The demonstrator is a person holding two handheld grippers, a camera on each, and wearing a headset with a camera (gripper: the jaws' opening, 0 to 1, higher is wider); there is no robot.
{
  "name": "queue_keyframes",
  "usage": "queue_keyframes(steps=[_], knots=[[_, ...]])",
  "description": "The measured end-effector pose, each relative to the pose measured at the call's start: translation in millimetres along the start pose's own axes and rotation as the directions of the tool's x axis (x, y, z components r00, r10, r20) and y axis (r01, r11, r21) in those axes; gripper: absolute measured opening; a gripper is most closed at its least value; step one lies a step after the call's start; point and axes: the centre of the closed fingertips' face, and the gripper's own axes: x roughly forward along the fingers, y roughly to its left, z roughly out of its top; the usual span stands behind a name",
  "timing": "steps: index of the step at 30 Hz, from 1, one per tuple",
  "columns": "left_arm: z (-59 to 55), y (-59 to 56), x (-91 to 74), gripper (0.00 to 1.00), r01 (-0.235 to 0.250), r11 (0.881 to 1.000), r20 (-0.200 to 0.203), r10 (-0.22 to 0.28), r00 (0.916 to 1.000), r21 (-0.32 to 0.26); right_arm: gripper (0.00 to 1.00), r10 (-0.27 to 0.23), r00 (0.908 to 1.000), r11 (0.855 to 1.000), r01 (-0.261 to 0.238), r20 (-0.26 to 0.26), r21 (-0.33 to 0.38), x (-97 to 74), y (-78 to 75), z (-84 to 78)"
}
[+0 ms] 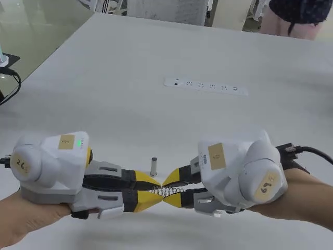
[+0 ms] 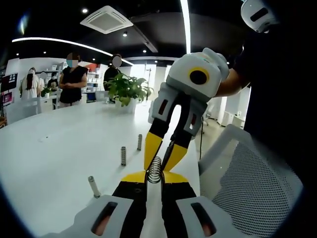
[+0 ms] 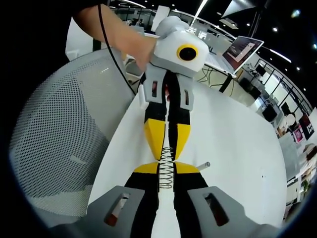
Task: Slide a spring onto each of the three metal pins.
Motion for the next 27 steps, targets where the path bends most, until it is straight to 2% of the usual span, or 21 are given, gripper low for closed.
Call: queue_keyframes(steps=[18, 22, 27], knots=[[1.1, -2.1, 0.9, 0.01, 0.010, 1.000, 0.005, -0.010, 0.9999, -0.025, 0.08, -0.015, 0.9998, 1.000, 0.015, 0.015, -0.016, -2.2, 1.4, -0.5], [1.6, -2.3, 1.0, 0.01, 0.011, 0.999, 0.007, -0.011, 0.9999, -0.035, 0.09, -0.018, 0.9998, 0.999, 0.018, 0.004, -0.044, -2.1, 1.2, -1.4], [2.3, -2.0, 1.2, 0.01, 0.010, 0.999, 0.006, -0.010, 0.9999, -0.032, 0.10, -0.026, 0.9997, 0.999, 0.026, -0.001, -0.045, -2.2, 0.4, -3.5]])
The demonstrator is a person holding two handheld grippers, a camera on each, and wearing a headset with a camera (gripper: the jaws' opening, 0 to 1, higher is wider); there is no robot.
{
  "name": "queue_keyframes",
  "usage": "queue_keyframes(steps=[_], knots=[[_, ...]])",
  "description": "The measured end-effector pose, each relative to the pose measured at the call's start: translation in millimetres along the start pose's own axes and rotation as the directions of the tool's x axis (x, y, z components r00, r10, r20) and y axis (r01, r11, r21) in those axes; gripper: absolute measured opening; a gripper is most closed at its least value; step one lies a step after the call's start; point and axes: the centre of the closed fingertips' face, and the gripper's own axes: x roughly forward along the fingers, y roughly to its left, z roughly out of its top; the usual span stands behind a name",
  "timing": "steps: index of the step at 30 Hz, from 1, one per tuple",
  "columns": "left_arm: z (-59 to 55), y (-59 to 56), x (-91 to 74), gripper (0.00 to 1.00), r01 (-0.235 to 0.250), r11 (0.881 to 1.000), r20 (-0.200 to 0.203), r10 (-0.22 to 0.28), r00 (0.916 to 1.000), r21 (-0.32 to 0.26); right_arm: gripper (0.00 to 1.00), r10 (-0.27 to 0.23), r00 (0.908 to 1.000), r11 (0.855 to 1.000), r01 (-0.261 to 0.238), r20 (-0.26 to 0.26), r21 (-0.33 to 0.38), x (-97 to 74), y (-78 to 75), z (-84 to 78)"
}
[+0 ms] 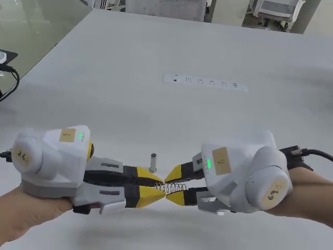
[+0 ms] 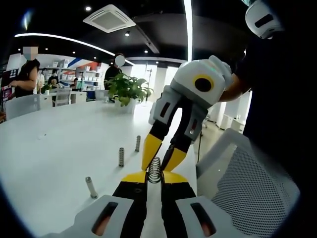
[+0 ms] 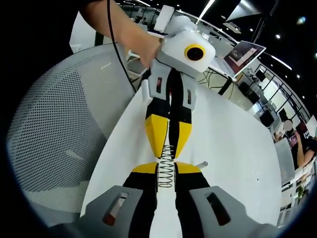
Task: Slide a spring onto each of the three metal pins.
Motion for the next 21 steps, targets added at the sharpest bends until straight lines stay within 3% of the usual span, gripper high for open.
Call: queue_keyframes(steps=[4, 8, 14, 21], knots=[[-1.2, 0.0, -0.6, 0.01, 0.002, 1.000, -0.004, -0.002, 1.0000, -0.002, 0.11, -0.002, 1.0000, 1.000, 0.002, 0.003, 0.010, -1.1, -0.7, -1.7], [-2.0, 0.2, -2.2, 0.01, 0.003, 1.000, -0.007, -0.003, 1.0000, -0.005, 0.13, -0.003, 0.9995, 0.996, 0.000, 0.032, 0.094, -2.9, -2.9, -5.0], [1.0, -1.3, -4.7, 0.01, 0.007, 1.000, 0.001, -0.007, 1.0000, -0.009, 0.14, -0.005, 0.9968, 0.975, -0.013, 0.080, 0.220, -8.1, -3.8, -14.6], [4.1, -3.3, -4.0, 0.01, 0.017, 1.000, 0.012, -0.017, 0.9998, -0.012, 0.13, -0.001, 0.9898, 0.958, -0.040, 0.142, 0.284, -13.5, -1.8, -16.8]])
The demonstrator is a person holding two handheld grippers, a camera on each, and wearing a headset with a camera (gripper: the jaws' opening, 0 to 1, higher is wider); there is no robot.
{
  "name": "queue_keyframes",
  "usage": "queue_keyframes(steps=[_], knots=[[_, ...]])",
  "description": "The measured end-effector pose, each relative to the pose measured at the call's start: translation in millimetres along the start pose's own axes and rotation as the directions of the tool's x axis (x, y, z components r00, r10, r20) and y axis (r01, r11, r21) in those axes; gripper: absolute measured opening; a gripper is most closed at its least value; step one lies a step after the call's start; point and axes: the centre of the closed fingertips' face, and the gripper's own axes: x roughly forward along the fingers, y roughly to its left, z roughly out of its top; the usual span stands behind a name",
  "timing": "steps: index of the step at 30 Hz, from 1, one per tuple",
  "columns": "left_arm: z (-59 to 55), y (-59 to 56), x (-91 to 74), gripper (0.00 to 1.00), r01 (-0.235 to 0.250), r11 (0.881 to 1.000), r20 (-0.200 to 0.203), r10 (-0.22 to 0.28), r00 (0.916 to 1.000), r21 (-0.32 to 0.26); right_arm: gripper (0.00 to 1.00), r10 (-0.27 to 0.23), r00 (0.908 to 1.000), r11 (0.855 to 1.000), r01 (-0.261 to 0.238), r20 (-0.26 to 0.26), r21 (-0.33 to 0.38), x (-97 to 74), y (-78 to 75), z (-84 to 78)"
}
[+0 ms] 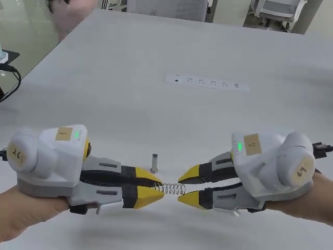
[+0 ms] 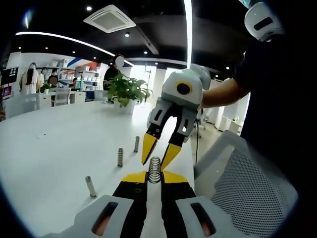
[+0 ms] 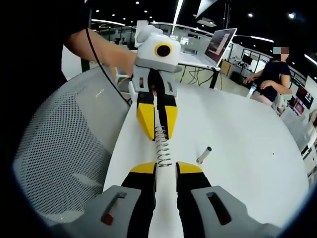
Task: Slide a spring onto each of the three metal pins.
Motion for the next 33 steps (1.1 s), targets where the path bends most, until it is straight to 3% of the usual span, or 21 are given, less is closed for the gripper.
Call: queue_keyframes(steps=[11, 19, 28, 33], knots=[[2.5, -1.9, 0.4, 0.01, 0.011, 1.000, 0.007, -0.011, 0.9999, -0.001, 0.09, 0.030, 0.9964, 0.998, -0.035, 0.080, 0.059, -1.9, 3.4, 6.0], [1.7, -2.1, -0.4, 0.01, 0.012, 1.000, 0.002, -0.012, 0.9999, 0.001, 0.08, 0.041, 0.9968, 0.998, -0.045, 0.069, 0.053, -1.0, 4.9, 6.5], [3.7, -1.6, -1.1, 0.01, 0.012, 1.000, 0.025, -0.012, 0.9996, -0.005, 0.07, 0.046, 0.9961, 0.996, -0.051, 0.075, 0.072, -5.9, 3.1, 11.7], [-0.8, -0.4, 0.4, 0.01, 0.012, 1.000, 0.014, -0.012, 0.9998, -0.002, 0.07, 0.052, 0.9973, 0.998, -0.053, 0.052, 0.036, -9.1, 3.2, 18.0]])
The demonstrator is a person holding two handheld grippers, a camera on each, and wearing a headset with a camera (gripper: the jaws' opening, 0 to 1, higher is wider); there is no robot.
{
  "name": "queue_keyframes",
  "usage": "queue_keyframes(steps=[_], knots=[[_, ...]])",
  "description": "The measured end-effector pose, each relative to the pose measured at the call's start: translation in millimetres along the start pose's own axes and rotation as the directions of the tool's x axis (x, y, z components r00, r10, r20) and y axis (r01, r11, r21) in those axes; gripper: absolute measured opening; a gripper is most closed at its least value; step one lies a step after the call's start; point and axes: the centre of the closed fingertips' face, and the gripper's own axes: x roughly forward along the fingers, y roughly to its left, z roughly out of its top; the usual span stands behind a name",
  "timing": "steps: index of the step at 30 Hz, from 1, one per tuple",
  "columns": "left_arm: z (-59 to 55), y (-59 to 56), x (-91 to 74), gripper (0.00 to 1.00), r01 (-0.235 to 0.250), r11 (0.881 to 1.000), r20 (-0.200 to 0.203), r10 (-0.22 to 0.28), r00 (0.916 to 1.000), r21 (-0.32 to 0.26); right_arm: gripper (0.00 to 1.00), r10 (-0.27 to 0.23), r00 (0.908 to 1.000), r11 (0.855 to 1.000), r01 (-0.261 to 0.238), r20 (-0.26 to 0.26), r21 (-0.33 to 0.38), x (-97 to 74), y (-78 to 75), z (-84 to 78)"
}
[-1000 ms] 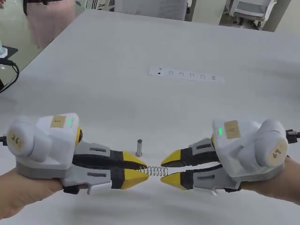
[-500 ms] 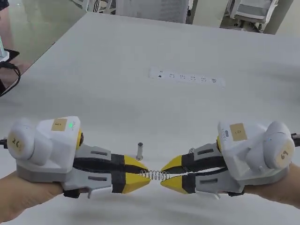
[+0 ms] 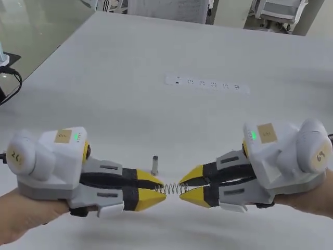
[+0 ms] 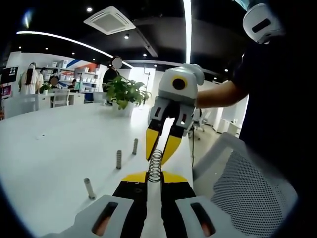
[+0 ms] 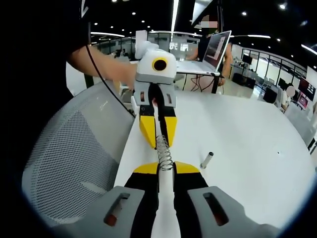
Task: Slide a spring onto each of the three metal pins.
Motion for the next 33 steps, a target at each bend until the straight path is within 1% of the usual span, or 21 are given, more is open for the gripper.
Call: queue_keyframes(steps=[2, 5, 10, 11, 12, 13, 14, 15, 16, 20, 21, 22, 24, 25, 26, 27, 29, 30, 32, 33], knots=[[-3.2, 2.4, -0.1, 0.01, -0.004, 1.000, -0.004, 0.004, 1.0000, -0.003, 0.07, 0.002, 1.0000, 1.000, -0.003, -0.005, -0.019, -0.5, 0.4, 4.3], [-6.4, 3.2, 0.5, 0.01, -0.009, 1.000, -0.022, 0.009, 0.9997, 0.012, 0.07, 0.011, 0.9993, 0.998, -0.013, -0.035, -0.060, 1.2, 1.7, 7.2], [-13.0, 5.2, 2.1, 0.01, -0.012, 1.000, -0.043, 0.013, 0.9990, 0.020, 0.08, 0.021, 0.9986, 0.995, -0.026, -0.049, -0.093, 4.4, 3.1, 15.0], [-15.0, 5.4, 3.2, 0.01, -0.012, 1.000, -0.053, 0.013, 0.9985, 0.029, 0.08, 0.025, 0.9984, 0.995, -0.030, -0.052, -0.098, 5.6, 3.3, 16.6], [-17.7, 5.6, 5.2, 0.01, -0.011, 0.999, -0.070, 0.014, 0.9975, 0.046, 0.08, 0.030, 0.9967, 0.994, -0.038, -0.076, -0.107, 7.7, 3.7, 15.6], [-19.5, 6.2, 6.4, 0.01, -0.011, 0.998, -0.079, 0.015, 0.9968, 0.060, 0.08, 0.029, 0.9956, 0.992, -0.040, -0.089, -0.120, 9.1, 3.5, 14.8], [-21.3, 7.1, 7.7, 0.01, -0.012, 0.998, -0.087, 0.018, 0.9960, 0.068, 0.08, 0.029, 0.9922, 0.990, -0.045, -0.121, -0.135, 9.9, 3.1, 10.8], [-23.8, 7.7, 9.2, 0.01, -0.008, 0.997, -0.092, 0.015, 0.9956, 0.071, 0.08, 0.032, 0.9895, 0.987, -0.054, -0.141, -0.153, 11.8, 3.7, 8.9], [-25.9, 9.0, 10.4, 0.01, -0.009, 0.997, -0.095, 0.017, 0.9954, 0.083, 0.08, 0.029, 0.9882, 0.987, -0.052, -0.150, -0.150, 13.5, 3.1, 8.4], [-28.2, 10.9, 15.6, 0.01, -0.008, 0.996, -0.104, 0.017, 0.9944, 0.092, 0.08, 0.030, 0.9824, 0.985, -0.060, -0.184, -0.161, 15.5, 1.9, 7.8], [-29.2, 11.3, 17.4, 0.01, -0.007, 0.995, -0.110, 0.019, 0.9938, 0.103, 0.08, 0.032, 0.9785, 0.983, -0.067, -0.204, -0.168, 16.0, 1.9, 6.5], [-30.1, 12.5, 19.2, 0.01, -0.010, 0.995, -0.113, 0.022, 0.9933, 0.102, 0.08, 0.029, 0.9749, 0.982, -0.069, -0.221, -0.177, 16.1, 0.8, 4.9], [-30.8, 13.4, 20.5, 0.01, -0.012, 0.995, -0.113, 0.023, 0.9934, 0.102, 0.07, 0.030, 0.9706, 0.980, -0.076, -0.239, -0.185, 17.5, 0.6, 5.3], [-31.4, 14.0, 21.6, 0.01, -0.013, 0.995, -0.113, 0.025, 0.9933, 0.100, 0.07, 0.030, 0.9663, 0.979, -0.080, -0.255, -0.186, 18.4, 0.2, 4.7], [-31.9, 14.4, 23.0, 0.01, -0.015, 0.995, -0.114, 0.027, 0.9931, 0.103, 0.07, 0.032, 0.9640, 0.978, -0.085, -0.264, -0.192, 18.9, 0.2, 4.7], [-32.5, 14.0, 24.2, 0.01, -0.012, 0.995, -0.116, 0.024, 0.9929, 0.100, 0.07, 0.043, 0.9598, 0.976, -0.099, -0.277, -0.194, 20.1, 1.2, 4.7], [-34.0, 13.1, 27.2, 0.01, -0.008, 0.994, -0.123, 0.022, 0.9922, 0.110, 0.07, 0.052, 0.9538, 0.976, -0.111, -0.296, -0.188, 21.8, 1.6, 4.8], [-34.5, 12.8, 28.2, 0.01, -0.006, 0.994, -0.125, 0.020, 0.9920, 0.109, 0.07, 0.065, 0.9476, 0.980, -0.120, -0.313, -0.161, 22.9, 3.0, 4.4], [-35.1, 11.9, 30.7, 0.01, -0.002, 0.994, -0.129, 0.017, 0.9915, 0.113, 0.07, 0.072, 0.9390, 0.980, -0.130, -0.336, -0.154, 24.9, 2.6, 4.0], [-35.5, 11.4, 31.2, 0.01, 0.000, 0.993, -0.132, 0.015, 0.9911, 0.114, 0.07, 0.077, 0.9313, 0.980, -0.136, -0.356, -0.144, 25.5, 2.6, 3.4]])
